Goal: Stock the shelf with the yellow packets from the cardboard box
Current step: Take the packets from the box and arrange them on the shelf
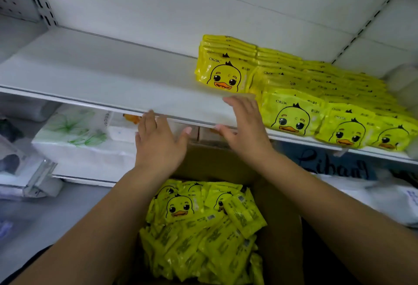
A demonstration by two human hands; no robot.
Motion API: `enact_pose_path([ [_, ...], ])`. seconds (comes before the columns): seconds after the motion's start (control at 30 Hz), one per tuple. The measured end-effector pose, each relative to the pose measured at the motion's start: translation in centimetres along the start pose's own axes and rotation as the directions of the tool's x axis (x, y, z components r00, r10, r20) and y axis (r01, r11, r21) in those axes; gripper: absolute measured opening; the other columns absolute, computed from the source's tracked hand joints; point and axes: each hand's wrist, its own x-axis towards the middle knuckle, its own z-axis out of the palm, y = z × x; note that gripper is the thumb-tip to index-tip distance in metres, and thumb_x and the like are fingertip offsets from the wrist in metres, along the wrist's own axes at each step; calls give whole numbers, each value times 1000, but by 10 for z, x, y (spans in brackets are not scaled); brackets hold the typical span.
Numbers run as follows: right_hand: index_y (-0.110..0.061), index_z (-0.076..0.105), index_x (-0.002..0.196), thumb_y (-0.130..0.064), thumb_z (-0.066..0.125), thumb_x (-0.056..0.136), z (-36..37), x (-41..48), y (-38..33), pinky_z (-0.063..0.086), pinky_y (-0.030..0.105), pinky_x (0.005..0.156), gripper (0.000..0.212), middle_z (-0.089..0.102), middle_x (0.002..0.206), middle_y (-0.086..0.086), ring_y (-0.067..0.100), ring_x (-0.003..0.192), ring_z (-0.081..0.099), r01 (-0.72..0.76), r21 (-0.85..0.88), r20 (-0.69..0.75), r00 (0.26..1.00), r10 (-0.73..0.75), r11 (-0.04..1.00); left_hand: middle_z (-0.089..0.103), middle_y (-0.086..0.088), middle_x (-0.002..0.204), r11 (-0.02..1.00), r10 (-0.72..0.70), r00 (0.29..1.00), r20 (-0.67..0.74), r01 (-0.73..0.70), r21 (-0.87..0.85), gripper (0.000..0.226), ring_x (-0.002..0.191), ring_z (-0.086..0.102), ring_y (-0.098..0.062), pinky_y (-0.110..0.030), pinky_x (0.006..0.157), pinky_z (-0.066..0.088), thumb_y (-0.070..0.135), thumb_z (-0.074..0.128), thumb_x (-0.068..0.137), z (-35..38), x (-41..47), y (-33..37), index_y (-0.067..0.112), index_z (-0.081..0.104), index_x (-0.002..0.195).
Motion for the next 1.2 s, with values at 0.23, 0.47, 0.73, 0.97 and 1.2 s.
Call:
enact_pose_path([
  [0.23,-14,61,124,-33,75,88,65,-126,8,43,30,91,44,61,121,2,21,114,55,-314,160,328,911,250,936,28,-25,160,971,-239,964,116,233,59,86,145,31,-45,-56,113,32,60,43,101,4,-36,-50,1,17,158],
  [0.47,-3,66,110,-45,72,89,159,-175,27,48,34,88,47,68,108,13,31,108,63,-856,66,620,438,651,513,65,-23,109,971,-237,958,163,232,55,65,107,60,-43,-44,80,43,65,32,102,24,-48,-101,6,59,106],
  [0.73,-4,62,102,-51,72,87,208,-158,20,43,32,69,50,60,97,13,27,88,60,-967,-8,674,182,716,254,56,-10,81,979,-193,975,112,182,96,56,86,55,-38,-40,69,35,54,30,107,33,-36,-102,10,50,79],
  [0.97,-7,68,111,-27,75,89,207,-161,29,47,30,83,31,67,116,14,33,114,60,-930,28,608,306,733,366,54,-7,75,975,-203,974,104,192,114,54,85,58,-40,-41,67,38,56,30,106,36,-34,-105,15,44,73],
  [1.2,-19,68,119,-42,71,89,140,-179,86,32,45,108,38,39,145,16,41,133,33,-782,-370,377,367,850,502,63,-16,89,965,-216,973,82,200,170,58,90,60,-41,-41,68,42,60,28,105,37,-39,-99,11,52,86],
])
